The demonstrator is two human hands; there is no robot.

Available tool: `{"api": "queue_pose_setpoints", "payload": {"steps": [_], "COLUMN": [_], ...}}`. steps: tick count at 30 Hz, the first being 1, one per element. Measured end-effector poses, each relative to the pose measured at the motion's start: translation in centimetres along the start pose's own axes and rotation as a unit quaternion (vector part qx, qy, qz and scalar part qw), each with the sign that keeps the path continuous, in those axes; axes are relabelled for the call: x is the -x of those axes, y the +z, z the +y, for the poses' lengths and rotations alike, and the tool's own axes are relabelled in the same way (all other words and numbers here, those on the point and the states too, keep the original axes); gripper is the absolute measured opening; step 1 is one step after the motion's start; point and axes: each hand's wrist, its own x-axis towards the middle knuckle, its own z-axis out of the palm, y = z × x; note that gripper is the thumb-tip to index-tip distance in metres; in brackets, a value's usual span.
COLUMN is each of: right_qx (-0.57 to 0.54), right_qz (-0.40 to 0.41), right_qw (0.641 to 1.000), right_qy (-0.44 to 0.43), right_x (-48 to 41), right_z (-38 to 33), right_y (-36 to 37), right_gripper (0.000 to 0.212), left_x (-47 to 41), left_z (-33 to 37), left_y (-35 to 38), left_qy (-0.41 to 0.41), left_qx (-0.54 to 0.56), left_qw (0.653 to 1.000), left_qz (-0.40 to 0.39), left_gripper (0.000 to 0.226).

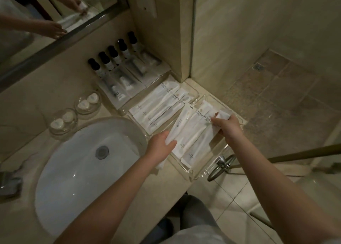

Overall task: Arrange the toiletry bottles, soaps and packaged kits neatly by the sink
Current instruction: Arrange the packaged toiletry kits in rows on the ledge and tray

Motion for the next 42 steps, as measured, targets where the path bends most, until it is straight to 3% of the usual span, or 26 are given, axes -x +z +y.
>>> {"api": "queue_pose_setpoints", "payload": {"steps": [3,5,7,9,10,11,13,16,18,20,23,26,27,29,31,33,37,39,42], "right_qx": [0.072,0.179,0.302,0.356,0.340,0.288,0.130,0.019,0.010,0.023,0.086,0.101,0.088,0.052,0.012,-0.021,-0.005,0.004,0.032], "right_qz": [0.049,0.073,0.104,0.123,0.108,0.069,-0.058,-0.157,-0.148,-0.103,0.009,0.027,0.011,-0.009,-0.016,-0.072,-0.227,-0.228,-0.154], "right_qw": [0.996,0.981,0.941,0.899,0.898,0.920,0.974,0.982,0.982,0.987,0.987,0.985,0.986,0.990,0.993,0.993,0.971,0.971,0.985], "right_qy": [-0.016,-0.034,-0.110,-0.222,-0.256,-0.256,-0.175,-0.102,-0.115,-0.124,-0.133,-0.139,-0.141,-0.133,-0.115,-0.091,-0.069,-0.073,-0.068], "right_x": [-0.3,0.0,0.5,1.3,1.7,2.0,2.9,3.4,3.5,3.6,3.6,3.8,3.9,4.0,3.6,3.1,2.6,2.4,1.7], "right_z": [0.0,-0.3,-0.6,-1.5,-2.0,-2.8,-4.2,-5.4,-5.8,-6.0,-6.1,-6.3,-6.4,-6.7,-6.8,-6.7,-6.0,-5.8,-5.6], "right_y": [-0.1,-0.3,-0.4,-0.2,0.1,0.5,1.6,2.4,2.3,1.9,1.5,1.3,1.1,0.4,-0.6,-1.6,-2.1,-1.9,-2.0], "right_gripper": [0.047,0.059,0.062,0.055,0.051,0.050,0.048,0.025,0.010,0.007,0.013,0.024,0.030,0.041,0.046,0.044,0.028,0.015,0.018], "left_x": [0.1,0.1,0.0,-0.1,-0.2,-0.2,-0.4,-0.2,0.2,0.6,0.8,0.7,0.5,0.3,0.1,0.1,0.0,0.3,0.5], "left_z": [0.2,0.7,1.3,2.2,2.7,3.3,4.5,5.7,6.2,6.9,7.2,7.5,7.5,7.8,7.8,7.7,7.4,7.4,7.4], "left_y": [0.2,0.1,0.0,-0.2,-0.4,-0.6,-0.9,-1.4,-1.5,-1.4,-0.3,1.1,1.3,1.3,0.6,-0.1,-0.4,-0.1,0.4], "left_qy": [0.003,0.004,0.002,0.007,0.017,0.029,0.047,0.047,0.032,0.009,0.028,0.115,0.120,0.065,0.015,-0.007,-0.057,-0.074,-0.076], "left_qx": [-0.004,-0.004,0.017,0.051,0.062,0.071,0.083,0.117,0.189,0.210,0.065,-0.060,-0.040,0.105,0.241,0.310,0.373,0.381,0.359], "left_qw": [1.000,1.000,1.000,0.999,0.998,0.997,0.995,0.991,0.978,0.972,0.994,0.990,0.991,0.990,0.963,0.935,0.878,0.861,0.875], "left_qz": [0.012,0.015,0.007,-0.001,-0.003,-0.006,-0.018,-0.049,-0.084,-0.105,-0.088,-0.056,-0.048,-0.073,-0.118,-0.173,-0.295,-0.328,-0.315], "left_gripper": [0.029,0.024,0.013,0.006,0.007,0.008,0.013,0.019,0.017,0.033,0.075,0.056,0.044,0.031,0.026,0.024,0.025,0.023,0.018]}}
